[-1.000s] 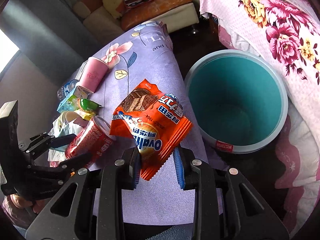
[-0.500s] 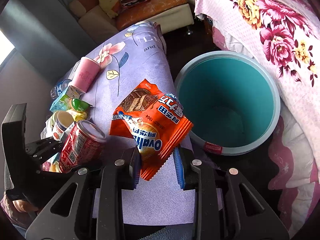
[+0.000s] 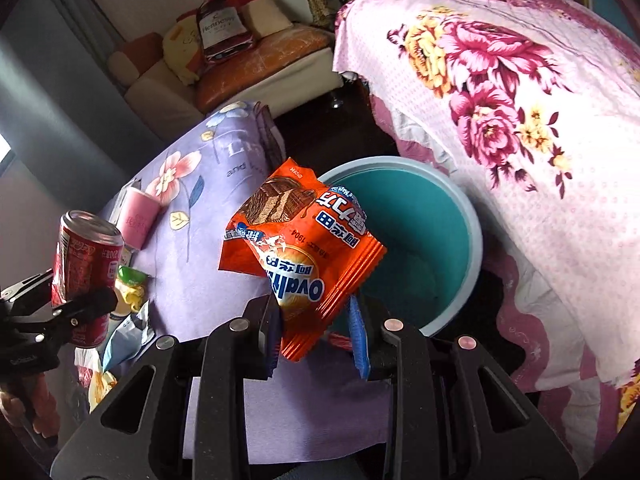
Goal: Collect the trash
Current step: 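Carry pack and can over the teal bin and open both grippers, then grasp the yellow-white cake snack bag with the right gripper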
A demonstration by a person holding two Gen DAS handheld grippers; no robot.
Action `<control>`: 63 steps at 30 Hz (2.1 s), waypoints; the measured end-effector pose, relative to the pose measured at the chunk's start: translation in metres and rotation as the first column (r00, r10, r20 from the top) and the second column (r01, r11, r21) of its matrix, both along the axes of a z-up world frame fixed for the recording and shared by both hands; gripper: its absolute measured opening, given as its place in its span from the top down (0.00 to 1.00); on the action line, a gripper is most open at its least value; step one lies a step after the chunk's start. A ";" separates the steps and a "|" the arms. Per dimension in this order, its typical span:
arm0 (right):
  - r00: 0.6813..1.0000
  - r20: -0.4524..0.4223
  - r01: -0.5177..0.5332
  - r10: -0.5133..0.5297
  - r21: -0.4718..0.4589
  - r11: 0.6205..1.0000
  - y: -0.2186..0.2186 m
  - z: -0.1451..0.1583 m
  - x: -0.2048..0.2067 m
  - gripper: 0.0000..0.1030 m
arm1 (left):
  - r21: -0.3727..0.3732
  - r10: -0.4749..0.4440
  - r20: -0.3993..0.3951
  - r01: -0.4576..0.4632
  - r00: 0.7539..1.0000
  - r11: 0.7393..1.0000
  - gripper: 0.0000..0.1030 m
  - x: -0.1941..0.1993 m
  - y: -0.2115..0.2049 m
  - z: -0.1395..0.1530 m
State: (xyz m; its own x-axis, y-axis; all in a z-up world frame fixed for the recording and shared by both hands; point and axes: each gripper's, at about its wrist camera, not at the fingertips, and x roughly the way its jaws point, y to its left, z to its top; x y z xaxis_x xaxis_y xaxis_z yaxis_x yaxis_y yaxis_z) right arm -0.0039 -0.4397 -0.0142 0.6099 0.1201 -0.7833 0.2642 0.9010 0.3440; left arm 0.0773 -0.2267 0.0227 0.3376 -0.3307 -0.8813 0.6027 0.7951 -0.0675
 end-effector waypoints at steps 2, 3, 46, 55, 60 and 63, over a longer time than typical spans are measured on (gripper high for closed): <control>0.999 -0.015 0.032 -0.032 -0.012 0.999 -0.018 -0.003 -0.003 0.74 | 0.026 -0.039 -0.007 0.040 0.999 0.999 0.40 0.002 -0.027 -0.016; 0.999 -0.026 0.043 -0.044 -0.018 0.999 -0.025 -0.005 -0.004 0.74 | 0.040 -0.057 -0.012 0.057 0.998 0.998 0.40 0.004 -0.039 -0.024; 0.980 -0.196 0.011 -0.021 -0.051 0.999 -0.008 -0.028 0.018 0.25 | 0.023 0.068 -0.019 -0.068 0.997 0.997 0.11 0.020 -0.018 -0.045; 0.982 -0.186 -0.062 0.045 -0.088 0.994 0.036 -0.003 0.022 0.23 | -0.012 0.127 -0.007 -0.127 0.992 0.992 0.11 0.009 0.029 -0.029; 0.976 -0.183 -0.136 0.115 -0.111 0.984 0.074 0.007 0.026 0.20 | -0.029 0.170 -0.003 -0.170 0.985 0.985 0.11 0.001 0.067 -0.021; 0.967 -0.196 -0.190 0.165 -0.115 0.975 0.099 0.010 0.028 0.19 | -0.032 0.200 -0.003 -0.200 0.980 0.979 0.11 -0.005 0.095 -0.017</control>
State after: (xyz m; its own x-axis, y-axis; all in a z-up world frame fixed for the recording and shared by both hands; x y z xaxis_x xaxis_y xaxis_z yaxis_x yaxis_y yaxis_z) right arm 0.0245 -0.3410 -0.0046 0.4320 0.1020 -0.8961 0.1434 0.9732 0.1799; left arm 0.0720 -0.1314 0.0058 0.4003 -0.2846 -0.8711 0.4319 0.8970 -0.0947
